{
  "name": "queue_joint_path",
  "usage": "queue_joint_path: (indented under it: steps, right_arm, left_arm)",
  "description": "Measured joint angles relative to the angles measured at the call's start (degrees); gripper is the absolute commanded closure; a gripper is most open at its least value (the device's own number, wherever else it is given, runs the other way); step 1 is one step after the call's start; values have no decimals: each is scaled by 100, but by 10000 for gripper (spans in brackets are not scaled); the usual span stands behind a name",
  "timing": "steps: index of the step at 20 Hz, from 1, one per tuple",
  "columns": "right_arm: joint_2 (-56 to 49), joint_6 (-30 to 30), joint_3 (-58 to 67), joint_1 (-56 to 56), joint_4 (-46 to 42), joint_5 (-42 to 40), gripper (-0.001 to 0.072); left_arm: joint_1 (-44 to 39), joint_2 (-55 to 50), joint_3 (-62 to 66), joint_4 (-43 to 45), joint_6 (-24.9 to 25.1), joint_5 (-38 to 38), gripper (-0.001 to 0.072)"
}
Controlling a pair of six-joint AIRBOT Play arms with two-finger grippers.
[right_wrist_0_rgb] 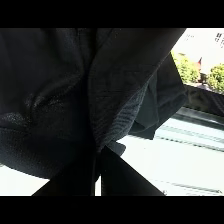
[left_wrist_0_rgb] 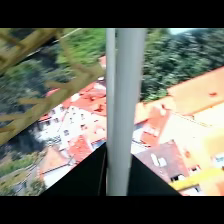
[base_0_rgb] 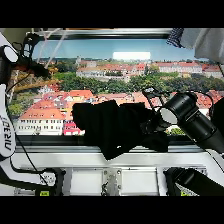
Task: Fold the clothes and pants, and hang the long-sleeved shirts on hangers.
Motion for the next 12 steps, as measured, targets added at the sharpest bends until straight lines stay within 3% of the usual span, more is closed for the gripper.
queue_joint_path:
  steps: [3, 7, 12]
  right_arm:
    - [0, 2, 0, 0, 0, 0, 689]
    - [0, 2, 0, 0, 0, 0, 689]
    - [0, 2, 0, 0, 0, 0, 689]
  left_arm:
    - [-13, 619, -798, -861, 1224, -638, 689]
    - [11, 1220, -1633, -1305, 1937, -1333, 690]
    - [15, 1965, -2627, -1482, 3453, -2256, 690]
